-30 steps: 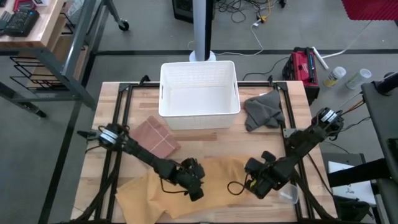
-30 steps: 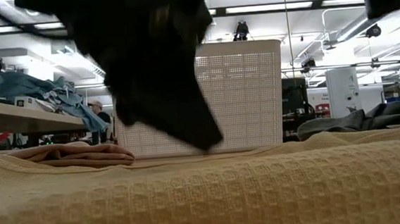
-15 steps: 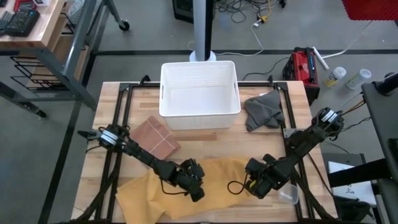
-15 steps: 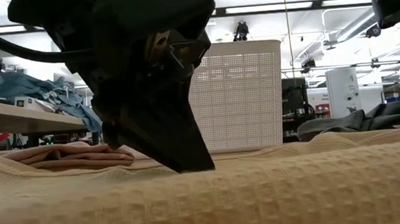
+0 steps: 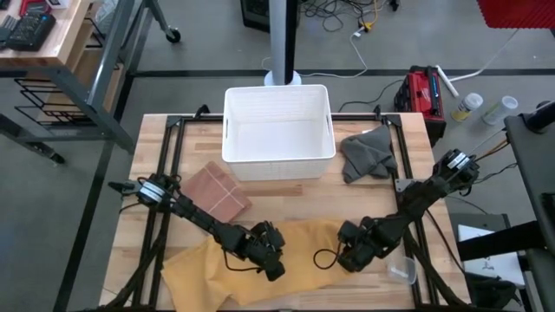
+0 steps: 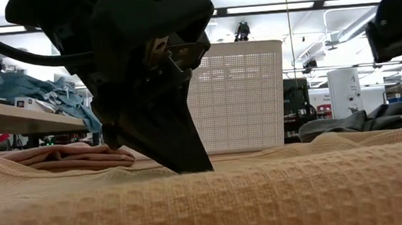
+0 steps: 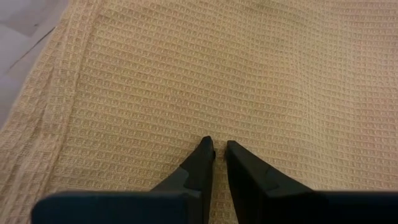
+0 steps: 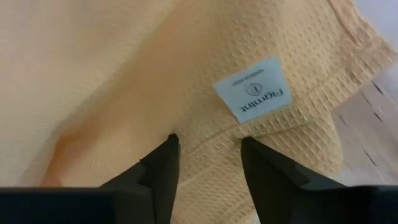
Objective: Fold towel
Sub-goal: Fold the yellow towel
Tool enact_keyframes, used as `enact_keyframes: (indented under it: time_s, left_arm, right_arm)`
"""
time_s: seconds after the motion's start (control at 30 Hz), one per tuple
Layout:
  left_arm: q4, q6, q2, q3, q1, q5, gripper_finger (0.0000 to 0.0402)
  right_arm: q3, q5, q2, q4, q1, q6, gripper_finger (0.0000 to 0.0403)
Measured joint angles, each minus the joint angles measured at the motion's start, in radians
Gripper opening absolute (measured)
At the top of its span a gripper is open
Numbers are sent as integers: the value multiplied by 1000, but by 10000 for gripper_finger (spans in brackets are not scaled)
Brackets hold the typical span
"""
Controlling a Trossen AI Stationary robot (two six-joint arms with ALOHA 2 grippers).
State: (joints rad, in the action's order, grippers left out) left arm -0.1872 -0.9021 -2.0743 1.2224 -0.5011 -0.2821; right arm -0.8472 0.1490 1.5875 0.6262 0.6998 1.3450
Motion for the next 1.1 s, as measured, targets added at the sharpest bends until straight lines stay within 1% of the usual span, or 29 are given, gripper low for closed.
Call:
enact_keyframes:
  time_s: [0.1, 0.17, 0.23, 0.27, 0.3, 0.4, 0.47, 0.53, 0.77, 0.9, 0.97, 1.1]
  left_arm:
    - [1, 1, 0, 0, -2, -12, 39]
    - [3, 2, -1, 0, -2, -18, 37]
    - [5, 2, -1, -1, -2, -18, 37]
    - [5, 2, -1, -1, -2, -18, 37]
    - [5, 2, -1, -1, -2, -18, 38]
    - [4, 2, -1, -1, -2, -19, 38]
    - [4, 2, -1, -1, -2, -19, 37]
    - [4, 2, -1, -1, -2, -20, 36]
    - [4, 2, -1, -1, -2, -23, 36]
    - [4, 2, -1, -1, -2, -28, 36]
    - [4, 2, -1, -1, -2, -39, 36]
    - [5, 2, -2, -1, -2, -41, 36]
  right_arm:
    - [-1, 7, 0, -8, 0, -28, 124]
    - [-1, 18, 0, -13, 0, -37, 85]
    - [-1, 48, 0, -19, 0, -38, 34]
    - [-1, 59, 0, -27, 0, -49, 18]
    - [-1, 61, 0, -36, 0, -60, 11]
    - [-2, 61, -7, -33, 0, -66, 6]
    - [-17, 56, -14, 3, 0, -65, 4]
    - [-45, 37, -15, 70, 0, -60, 3]
    - [-152, 35, -15, 344, -1, -54, 1]
    - [-186, 34, -15, 443, -3, -52, 1]
    - [-196, 43, -15, 492, -3, -46, 1]
    - [-204, 100, -15, 520, -7, -58, 0]
